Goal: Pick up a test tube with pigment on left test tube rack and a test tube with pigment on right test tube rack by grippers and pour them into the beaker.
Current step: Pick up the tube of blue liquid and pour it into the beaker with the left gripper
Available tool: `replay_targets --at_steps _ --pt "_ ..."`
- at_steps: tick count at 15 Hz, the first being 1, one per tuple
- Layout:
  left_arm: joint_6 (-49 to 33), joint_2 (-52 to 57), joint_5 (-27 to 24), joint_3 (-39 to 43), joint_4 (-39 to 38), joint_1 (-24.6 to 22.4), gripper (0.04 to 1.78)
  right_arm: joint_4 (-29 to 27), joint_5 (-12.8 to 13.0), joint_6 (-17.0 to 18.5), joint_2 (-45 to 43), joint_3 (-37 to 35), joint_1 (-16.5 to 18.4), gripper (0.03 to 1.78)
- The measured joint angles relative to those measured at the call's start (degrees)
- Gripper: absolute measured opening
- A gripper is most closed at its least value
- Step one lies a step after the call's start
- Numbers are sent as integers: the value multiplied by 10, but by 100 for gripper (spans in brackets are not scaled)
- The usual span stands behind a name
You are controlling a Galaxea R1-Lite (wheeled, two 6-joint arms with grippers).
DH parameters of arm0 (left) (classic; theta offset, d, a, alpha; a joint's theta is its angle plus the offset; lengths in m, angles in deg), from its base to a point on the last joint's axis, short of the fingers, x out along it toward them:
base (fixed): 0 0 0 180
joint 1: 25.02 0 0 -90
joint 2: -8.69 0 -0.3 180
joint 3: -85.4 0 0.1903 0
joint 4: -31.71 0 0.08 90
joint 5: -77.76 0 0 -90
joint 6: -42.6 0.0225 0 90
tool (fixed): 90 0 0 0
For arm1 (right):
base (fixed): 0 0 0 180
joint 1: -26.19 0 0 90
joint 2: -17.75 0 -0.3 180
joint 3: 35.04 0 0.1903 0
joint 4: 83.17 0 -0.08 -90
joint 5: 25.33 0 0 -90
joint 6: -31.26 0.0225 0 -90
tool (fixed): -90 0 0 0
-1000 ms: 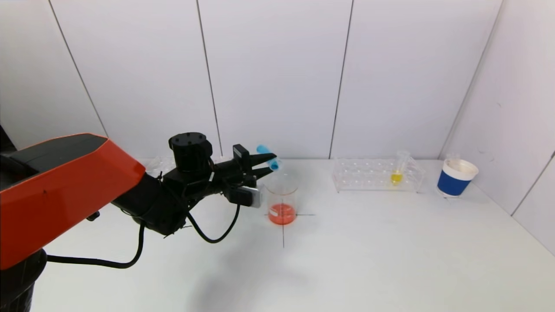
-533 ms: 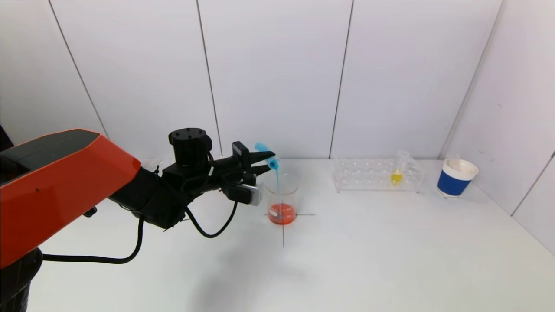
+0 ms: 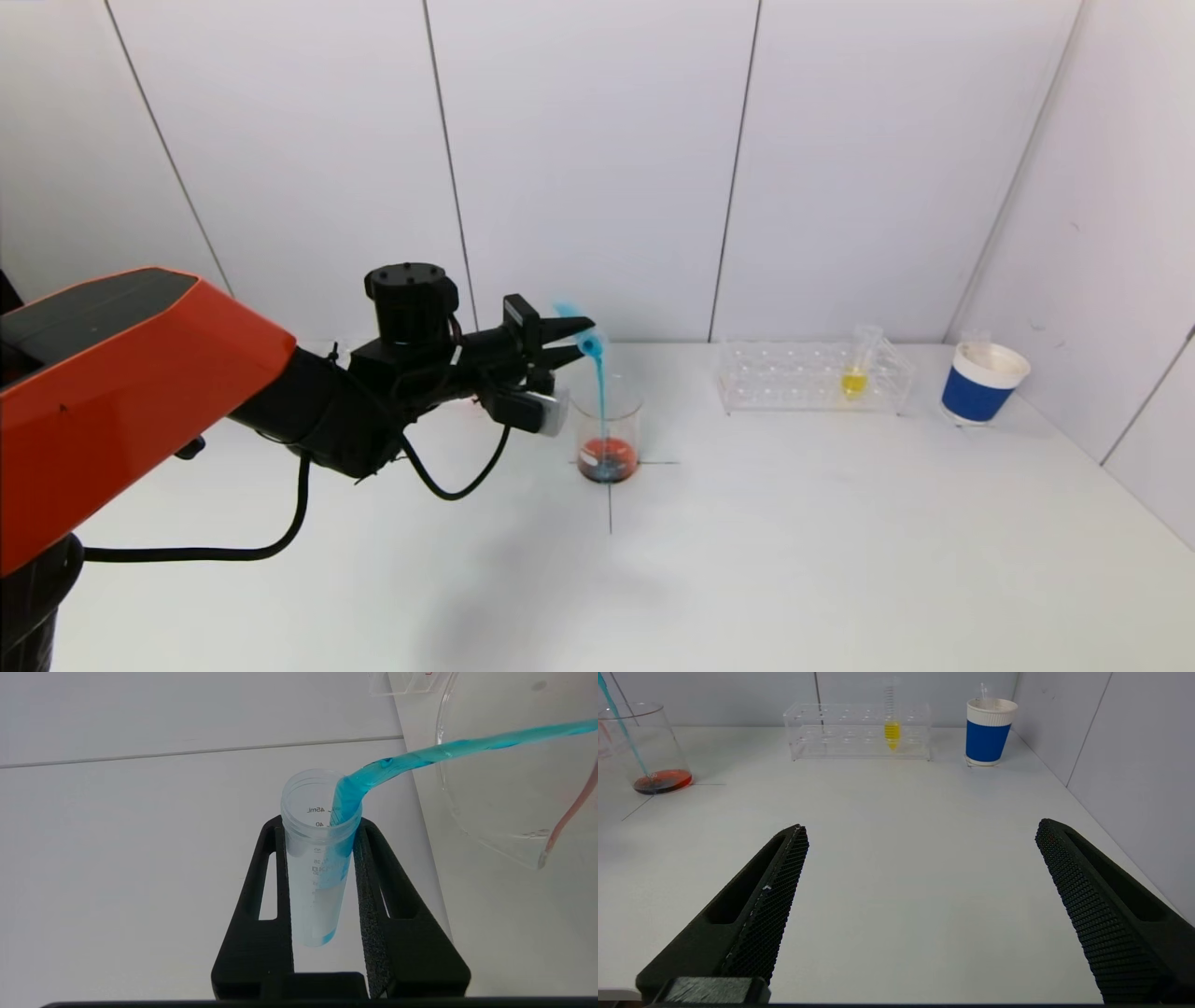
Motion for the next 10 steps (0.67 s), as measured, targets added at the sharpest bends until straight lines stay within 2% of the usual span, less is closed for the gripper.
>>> replay_targets --at_steps 10 --pt "49 9 1 -20 42 2 42 0 0 0 0 0 0 177"
